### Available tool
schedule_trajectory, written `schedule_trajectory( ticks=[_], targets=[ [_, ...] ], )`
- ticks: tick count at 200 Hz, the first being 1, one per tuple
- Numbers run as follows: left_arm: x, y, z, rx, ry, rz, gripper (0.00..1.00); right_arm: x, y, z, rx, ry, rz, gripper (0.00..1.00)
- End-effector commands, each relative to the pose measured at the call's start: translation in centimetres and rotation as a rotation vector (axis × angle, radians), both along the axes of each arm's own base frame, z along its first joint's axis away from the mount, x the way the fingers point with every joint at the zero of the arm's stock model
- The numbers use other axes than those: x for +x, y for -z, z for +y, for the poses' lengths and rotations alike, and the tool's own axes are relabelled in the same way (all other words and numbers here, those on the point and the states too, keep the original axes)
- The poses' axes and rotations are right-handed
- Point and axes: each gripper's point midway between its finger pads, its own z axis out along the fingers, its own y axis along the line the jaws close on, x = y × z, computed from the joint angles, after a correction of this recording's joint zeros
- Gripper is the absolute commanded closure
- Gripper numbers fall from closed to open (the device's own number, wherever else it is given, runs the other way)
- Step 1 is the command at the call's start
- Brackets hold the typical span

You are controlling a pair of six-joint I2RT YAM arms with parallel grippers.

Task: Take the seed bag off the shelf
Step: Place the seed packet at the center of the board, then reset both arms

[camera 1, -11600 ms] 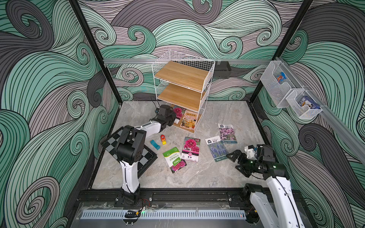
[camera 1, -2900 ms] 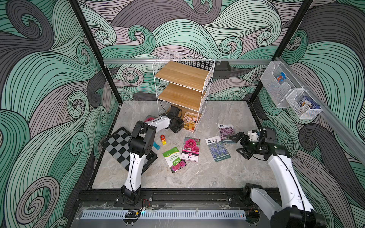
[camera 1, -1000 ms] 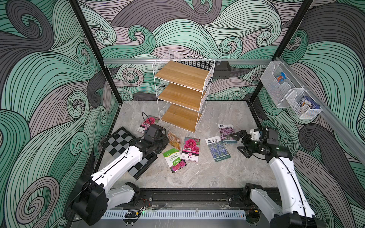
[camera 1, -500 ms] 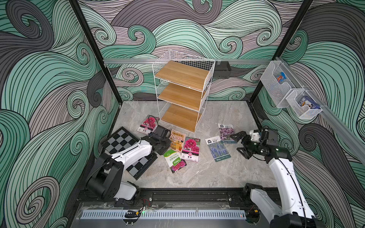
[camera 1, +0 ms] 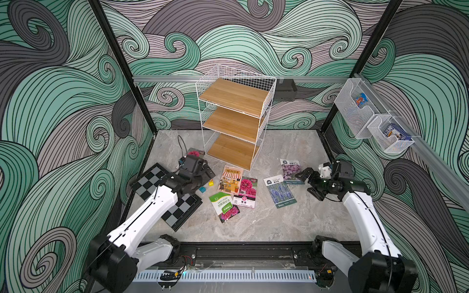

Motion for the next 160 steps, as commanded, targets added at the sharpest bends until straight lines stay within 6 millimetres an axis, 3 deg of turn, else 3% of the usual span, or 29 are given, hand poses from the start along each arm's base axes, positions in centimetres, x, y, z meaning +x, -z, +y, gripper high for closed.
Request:
schedule_trajectory(
  ticks=[1, 26, 48, 62, 77, 87, 110, 135, 160],
  targets=[
    [-0.6, 0.0, 4.9, 0.282, 0.130, 0.029, 0.02, 3.8, 0.5, -2.8, -0.211, -0.070, -0.132, 0.01],
    [2.4, 1.7, 7.3, 0.486, 0.298, -0.149, 0.01, 7.6, 1.7, -3.8, -0.334, -0.121, -0.327, 0.01],
    [4.4, 2.7, 9.1, 0.609, 0.281, -0.377, 0.01, 9.1, 3.1, -4.4, -0.447, -0.176, -0.388, 0.01],
    [5.0, 3.1, 9.8, 0.676, 0.258, -0.494, 0.01, 9.5, 5.5, -4.1, -0.465, -0.216, -0.394, 0.01],
    [5.1, 5.5, 11.1, 0.714, 0.207, -0.518, 0.01, 9.6, 8.4, -2.9, -0.401, -0.244, -0.378, 0.01],
    [5.4, 5.7, 11.7, 0.748, 0.167, -0.544, 0.01, 10.1, 8.3, -2.3, -0.379, -0.263, -0.378, 0.01],
    [7.0, 5.8, 10.2, 0.691, 0.248, -0.546, 0.02, 11.7, 7.2, -0.8, -0.422, -0.325, -0.473, 0.01],
    [9.1, 6.0, 9.4, 0.580, 0.302, -0.594, 0.02, 12.8, 6.8, -1.0, -0.529, -0.348, -0.485, 0.01],
    [9.4, 6.8, 10.8, 0.426, 0.249, -0.636, 0.01, 13.8, 6.2, -1.7, -0.568, -0.295, -0.537, 0.01]
  ],
)
